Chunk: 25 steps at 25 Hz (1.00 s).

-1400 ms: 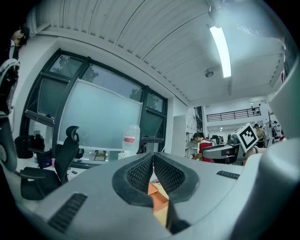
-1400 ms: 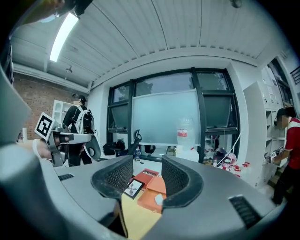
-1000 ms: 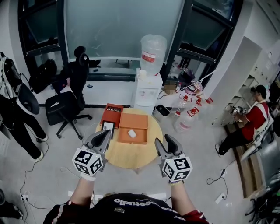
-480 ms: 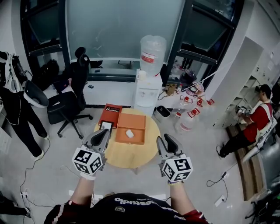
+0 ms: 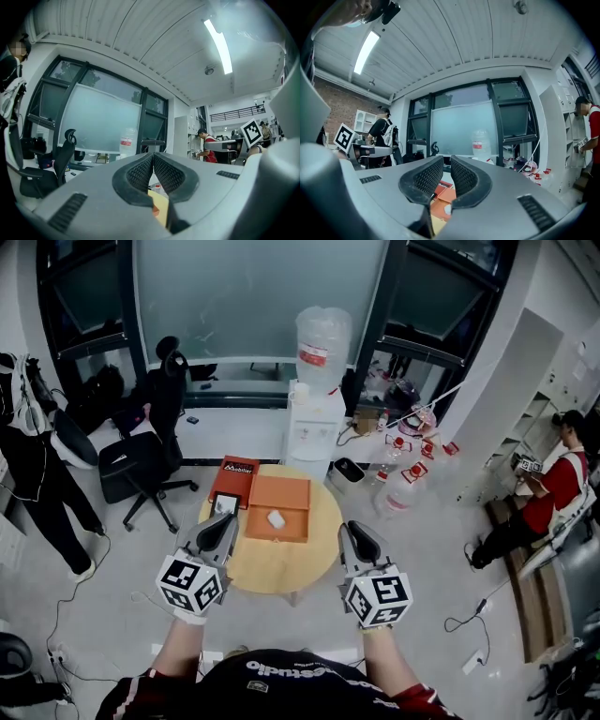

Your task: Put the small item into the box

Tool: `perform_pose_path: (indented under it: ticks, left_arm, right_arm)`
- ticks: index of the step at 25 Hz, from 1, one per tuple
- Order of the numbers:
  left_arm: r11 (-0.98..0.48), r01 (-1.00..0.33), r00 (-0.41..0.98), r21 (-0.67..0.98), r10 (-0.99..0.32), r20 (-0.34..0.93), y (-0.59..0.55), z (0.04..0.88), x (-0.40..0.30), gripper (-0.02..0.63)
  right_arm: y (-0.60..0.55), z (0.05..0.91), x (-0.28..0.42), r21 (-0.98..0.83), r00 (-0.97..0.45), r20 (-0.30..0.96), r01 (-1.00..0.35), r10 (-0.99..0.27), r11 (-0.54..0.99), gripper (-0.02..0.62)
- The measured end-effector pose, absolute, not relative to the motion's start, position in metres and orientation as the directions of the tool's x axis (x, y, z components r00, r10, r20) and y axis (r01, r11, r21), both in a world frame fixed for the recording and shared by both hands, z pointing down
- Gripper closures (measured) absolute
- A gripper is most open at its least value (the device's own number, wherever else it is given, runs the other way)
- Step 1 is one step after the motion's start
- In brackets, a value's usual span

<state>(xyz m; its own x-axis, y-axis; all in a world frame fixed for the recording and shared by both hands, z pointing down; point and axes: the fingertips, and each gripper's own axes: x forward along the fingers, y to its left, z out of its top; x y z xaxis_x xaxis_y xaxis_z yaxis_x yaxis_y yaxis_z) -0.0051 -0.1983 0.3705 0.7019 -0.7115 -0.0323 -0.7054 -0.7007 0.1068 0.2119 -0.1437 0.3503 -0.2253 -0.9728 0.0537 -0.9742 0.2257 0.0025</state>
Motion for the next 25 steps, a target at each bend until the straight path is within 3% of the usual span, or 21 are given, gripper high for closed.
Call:
perform_pose_path:
  ticks: [25]
  left_arm:
    - [-0.712,-0.698,0.713,0.084,-0.701,-0.022,-0.199,0.372,-0.005,0.584]
  right_arm:
    - [-0.146,0.34,0.215,0.012,-0.194,0.018,-0.981,-0.981,0.194,0.569]
